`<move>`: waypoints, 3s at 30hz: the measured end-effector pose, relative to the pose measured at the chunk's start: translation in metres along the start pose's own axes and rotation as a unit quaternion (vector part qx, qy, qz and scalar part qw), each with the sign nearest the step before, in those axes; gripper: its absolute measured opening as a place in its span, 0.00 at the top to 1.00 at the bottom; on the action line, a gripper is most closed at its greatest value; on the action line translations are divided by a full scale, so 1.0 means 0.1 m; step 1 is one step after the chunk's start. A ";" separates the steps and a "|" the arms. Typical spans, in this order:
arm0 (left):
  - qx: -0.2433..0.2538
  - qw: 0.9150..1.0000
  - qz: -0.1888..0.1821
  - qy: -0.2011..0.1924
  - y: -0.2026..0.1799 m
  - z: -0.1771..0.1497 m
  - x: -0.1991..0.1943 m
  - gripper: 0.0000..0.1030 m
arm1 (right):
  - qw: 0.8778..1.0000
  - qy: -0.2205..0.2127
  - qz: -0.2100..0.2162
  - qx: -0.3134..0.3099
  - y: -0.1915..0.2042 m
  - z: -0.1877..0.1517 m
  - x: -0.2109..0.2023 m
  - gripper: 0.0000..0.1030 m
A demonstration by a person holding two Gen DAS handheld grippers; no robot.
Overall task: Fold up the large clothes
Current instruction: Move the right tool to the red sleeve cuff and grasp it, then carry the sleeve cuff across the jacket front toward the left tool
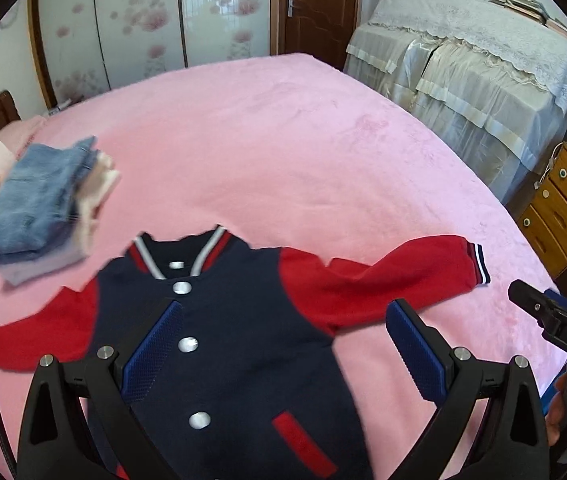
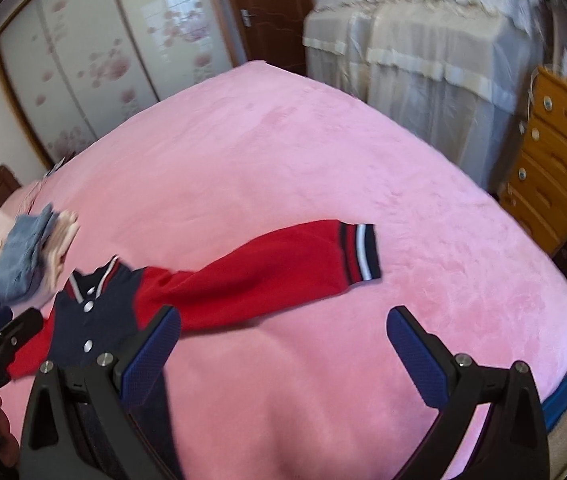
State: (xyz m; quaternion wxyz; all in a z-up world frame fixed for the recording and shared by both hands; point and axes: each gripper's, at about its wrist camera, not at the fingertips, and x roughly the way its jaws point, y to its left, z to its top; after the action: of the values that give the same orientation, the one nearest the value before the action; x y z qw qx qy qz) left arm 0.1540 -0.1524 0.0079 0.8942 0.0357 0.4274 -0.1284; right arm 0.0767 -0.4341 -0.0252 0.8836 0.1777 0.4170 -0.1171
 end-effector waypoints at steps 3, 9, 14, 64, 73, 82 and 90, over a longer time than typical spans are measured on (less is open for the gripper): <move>-0.003 1.000 0.000 0.001 -0.08 0.04 0.26 0.03 | 1.000 0.014 0.000 0.024 -0.23 0.02 0.22 0.06; -0.016 1.000 0.014 0.011 -0.12 0.04 0.74 0.03 | 0.995 0.056 0.027 0.078 -0.58 -0.04 0.72 0.16; -0.029 0.998 0.017 0.044 -0.11 0.02 1.14 0.03 | 0.989 0.059 0.050 0.129 -0.76 -0.08 0.98 0.22; -0.194 0.938 -0.270 0.099 1.49 -1.00 0.93 0.55 | 0.969 0.070 0.154 -0.178 1.66 -1.27 0.42 0.49; -0.256 0.912 -0.299 0.119 1.29 -1.14 1.30 0.55 | 0.971 0.073 0.163 -0.159 1.53 -1.32 0.44 0.49; -0.325 0.889 -0.307 0.101 1.30 -1.14 1.48 0.65 | 0.971 0.073 0.168 -0.153 1.44 -1.36 0.48 0.50; -0.288 0.924 -0.239 0.075 1.20 -0.79 1.14 0.94 | 0.978 0.070 0.144 -0.136 1.36 -1.19 0.53 0.49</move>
State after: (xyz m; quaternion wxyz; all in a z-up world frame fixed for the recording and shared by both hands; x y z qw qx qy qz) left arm 0.1940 -0.0451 -0.1355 0.7743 -0.3172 0.5072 -0.2062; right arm 0.0750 -0.2645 -0.1071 0.8759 0.1220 0.4596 0.0819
